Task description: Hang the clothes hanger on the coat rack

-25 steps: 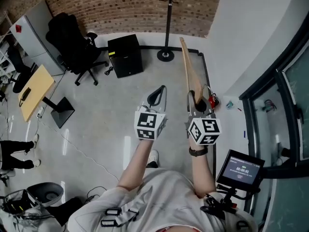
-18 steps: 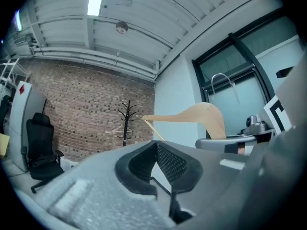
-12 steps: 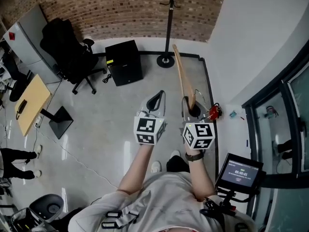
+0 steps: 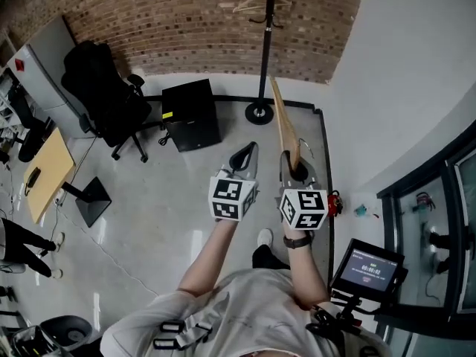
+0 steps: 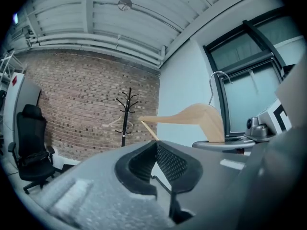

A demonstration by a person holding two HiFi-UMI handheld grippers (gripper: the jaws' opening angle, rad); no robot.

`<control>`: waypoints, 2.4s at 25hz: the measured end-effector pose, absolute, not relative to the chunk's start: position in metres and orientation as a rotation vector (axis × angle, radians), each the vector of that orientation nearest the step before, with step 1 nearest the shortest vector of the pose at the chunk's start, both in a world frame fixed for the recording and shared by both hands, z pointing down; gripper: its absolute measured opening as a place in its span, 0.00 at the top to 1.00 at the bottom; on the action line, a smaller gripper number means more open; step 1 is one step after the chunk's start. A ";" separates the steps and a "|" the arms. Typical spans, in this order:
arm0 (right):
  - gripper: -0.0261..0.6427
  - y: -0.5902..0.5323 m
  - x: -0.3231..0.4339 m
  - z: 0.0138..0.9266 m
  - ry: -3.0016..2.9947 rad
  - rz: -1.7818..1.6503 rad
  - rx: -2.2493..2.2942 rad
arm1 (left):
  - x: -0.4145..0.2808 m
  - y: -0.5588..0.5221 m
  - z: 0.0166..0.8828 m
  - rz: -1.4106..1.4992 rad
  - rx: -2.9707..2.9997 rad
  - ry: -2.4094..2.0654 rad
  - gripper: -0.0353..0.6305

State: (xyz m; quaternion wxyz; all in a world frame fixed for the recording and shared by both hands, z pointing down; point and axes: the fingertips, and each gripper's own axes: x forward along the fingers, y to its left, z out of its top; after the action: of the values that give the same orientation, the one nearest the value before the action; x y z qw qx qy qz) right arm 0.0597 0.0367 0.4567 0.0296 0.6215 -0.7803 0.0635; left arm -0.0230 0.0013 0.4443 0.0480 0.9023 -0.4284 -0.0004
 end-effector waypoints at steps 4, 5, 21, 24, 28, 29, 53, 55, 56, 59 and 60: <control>0.95 -0.034 0.107 0.431 -2.441 0.093 1.916 | 0.026 -0.068 0.415 -0.071 2.820 -1.337 0.95; 0.95 -0.045 0.119 0.427 -2.442 0.064 1.921 | 0.035 -0.080 0.412 -0.079 2.823 -1.352 0.95; 0.95 -0.208 0.188 0.478 -2.420 0.206 1.900 | 0.095 -0.245 0.463 -0.001 2.760 -1.346 0.95; 0.95 -0.273 0.197 0.486 -2.421 0.205 1.872 | 0.115 -0.309 0.470 -0.003 2.765 -1.314 0.95; 0.95 -0.354 0.199 0.475 -2.418 0.154 1.845 | 0.117 -0.395 0.450 -0.064 2.785 -1.321 0.95; 0.95 -0.373 0.198 0.469 -2.417 0.141 1.840 | 0.115 -0.416 0.442 -0.085 2.790 -1.328 0.95; 0.93 -0.697 0.204 0.420 -2.438 -0.132 1.418 | 0.088 -0.717 0.417 -0.082 2.807 -1.420 0.95; 0.93 -0.721 0.206 0.418 -2.465 -0.127 1.364 | 0.090 -0.733 0.417 -0.072 2.801 -1.450 0.95; 0.93 -0.734 0.207 0.417 -2.475 -0.123 1.334 | 0.092 -0.742 0.417 -0.065 2.798 -1.464 0.95; 0.93 -0.770 0.206 0.417 -2.500 -0.093 1.231 | 0.097 -0.765 0.416 -0.027 2.794 -1.502 0.95; 0.93 -0.782 0.203 0.418 -2.506 -0.083 1.192 | 0.097 -0.770 0.413 -0.025 2.792 -1.517 0.95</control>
State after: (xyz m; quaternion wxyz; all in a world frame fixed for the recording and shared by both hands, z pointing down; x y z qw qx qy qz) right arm 0.2033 -0.7817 0.4179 0.1815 0.4221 -0.8877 -0.0295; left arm 0.0972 -0.7703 0.4134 -0.0182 0.8785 -0.4774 -0.0078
